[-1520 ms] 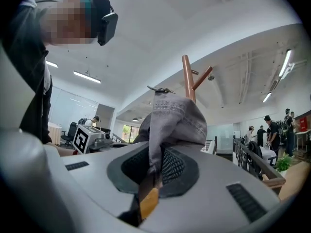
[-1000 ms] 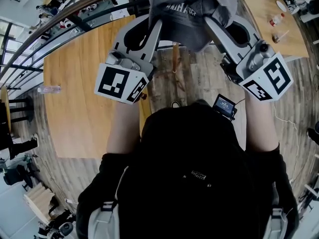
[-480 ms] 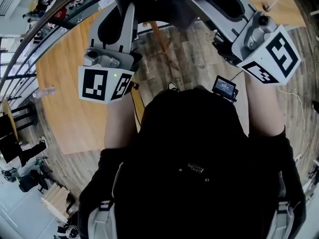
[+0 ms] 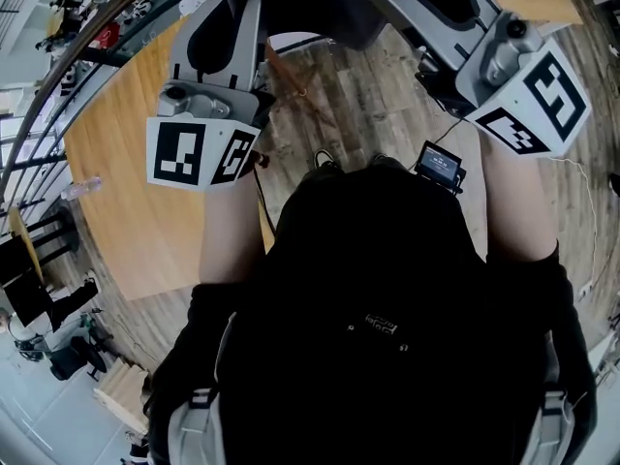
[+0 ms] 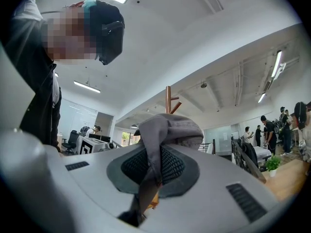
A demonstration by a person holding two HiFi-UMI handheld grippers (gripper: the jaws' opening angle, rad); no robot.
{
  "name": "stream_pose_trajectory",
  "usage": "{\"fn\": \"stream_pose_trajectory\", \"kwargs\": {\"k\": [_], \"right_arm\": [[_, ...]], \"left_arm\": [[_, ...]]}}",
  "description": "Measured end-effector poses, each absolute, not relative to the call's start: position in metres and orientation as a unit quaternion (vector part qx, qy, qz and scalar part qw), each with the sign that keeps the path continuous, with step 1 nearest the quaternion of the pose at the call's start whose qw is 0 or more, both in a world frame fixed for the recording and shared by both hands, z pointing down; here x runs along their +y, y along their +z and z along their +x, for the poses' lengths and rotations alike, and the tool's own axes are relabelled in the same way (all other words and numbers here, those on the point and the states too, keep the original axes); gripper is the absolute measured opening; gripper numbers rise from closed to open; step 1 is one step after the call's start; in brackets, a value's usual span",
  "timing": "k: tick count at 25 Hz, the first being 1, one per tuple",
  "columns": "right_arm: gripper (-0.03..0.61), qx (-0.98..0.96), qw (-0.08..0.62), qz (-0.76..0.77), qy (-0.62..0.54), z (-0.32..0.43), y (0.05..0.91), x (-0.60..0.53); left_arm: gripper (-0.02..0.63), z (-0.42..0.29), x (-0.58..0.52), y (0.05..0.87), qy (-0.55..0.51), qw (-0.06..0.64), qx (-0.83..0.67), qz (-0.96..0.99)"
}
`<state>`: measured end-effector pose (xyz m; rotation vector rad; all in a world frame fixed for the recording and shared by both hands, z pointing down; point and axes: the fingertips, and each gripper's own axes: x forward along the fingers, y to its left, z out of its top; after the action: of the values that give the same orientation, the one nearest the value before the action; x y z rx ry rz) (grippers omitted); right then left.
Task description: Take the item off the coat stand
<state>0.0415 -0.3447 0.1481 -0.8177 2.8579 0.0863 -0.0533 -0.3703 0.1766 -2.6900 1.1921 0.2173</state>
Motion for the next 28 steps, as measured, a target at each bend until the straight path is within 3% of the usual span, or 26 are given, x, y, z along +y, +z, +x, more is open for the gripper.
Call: {"fn": "stream_pose_trajectory", "kwargs": {"k": [15,28], "right_arm": [[0.035,0.932,0.06,-0.347,-0.088,0.129,0.216,-0.366],[0.032,0.936,0.048,-0.334,-0.101,0.11,0.231,-0.376]], "left_arm": [[0.034,0.038,-0.396,0.247,0.005,-0.014,0.342,-0.94],[0.034,0.019,-0.402,0.258,-0.015,-0.023,0.35,-0.936]]}}
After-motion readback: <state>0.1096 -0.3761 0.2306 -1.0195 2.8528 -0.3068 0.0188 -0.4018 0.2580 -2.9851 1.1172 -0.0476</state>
